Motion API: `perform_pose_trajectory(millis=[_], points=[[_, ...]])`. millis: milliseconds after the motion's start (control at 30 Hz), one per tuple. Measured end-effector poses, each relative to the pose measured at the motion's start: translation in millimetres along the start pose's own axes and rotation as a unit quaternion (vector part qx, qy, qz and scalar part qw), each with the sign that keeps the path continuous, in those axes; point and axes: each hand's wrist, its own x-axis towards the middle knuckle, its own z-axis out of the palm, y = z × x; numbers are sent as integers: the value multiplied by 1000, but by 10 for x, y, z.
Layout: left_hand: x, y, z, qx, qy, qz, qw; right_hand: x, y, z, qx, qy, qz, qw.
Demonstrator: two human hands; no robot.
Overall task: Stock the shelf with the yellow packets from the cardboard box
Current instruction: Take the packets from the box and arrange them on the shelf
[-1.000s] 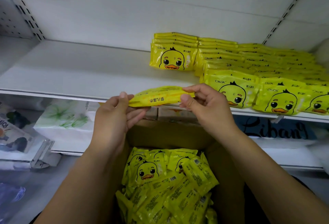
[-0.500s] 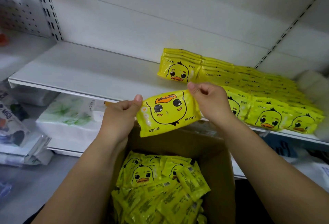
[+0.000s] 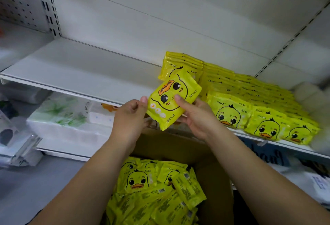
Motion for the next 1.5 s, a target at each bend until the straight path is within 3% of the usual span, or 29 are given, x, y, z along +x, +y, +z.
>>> perform_pose_trajectory(millis=[133, 233, 300, 367, 567, 800, 933, 1100, 1300, 1400, 1500], points=[[165, -113, -7, 314, 17, 103, 944, 427, -257, -213, -181, 46, -59, 981], [242, -199, 58, 498, -12, 159, 852, 775, -457, -348, -343, 57, -95, 933], [272, -235, 101, 587, -45, 112, 801, 1007, -558, -396, -453, 34, -131, 881], [294, -240, 138, 623, -72, 65, 776, 1230, -621, -417, -545, 7, -146, 825], [318, -234, 220, 636, -71, 56, 766, 1617, -490, -440, -617, -6, -154, 772], [284, -232, 228, 623, -83, 38, 777, 1637, -327, -519, -770, -14, -188, 610], [285, -198, 235, 619, -82, 37, 781, 1733, -397, -472, -787, -3, -206, 581], [314, -191, 242, 611, -73, 36, 787, 1678, -302, -436, -789, 39, -199, 580], [340, -245, 133, 582, -63, 60, 809, 1124, -130, -445, -685, 92, -290, 662], [274, -286, 78, 533, -32, 67, 843, 672, 97, -420, -623, 74, -305, 717], [165, -359, -7, 525, 1, 70, 848, 172, 466, -399, -567, 50, -321, 757]])
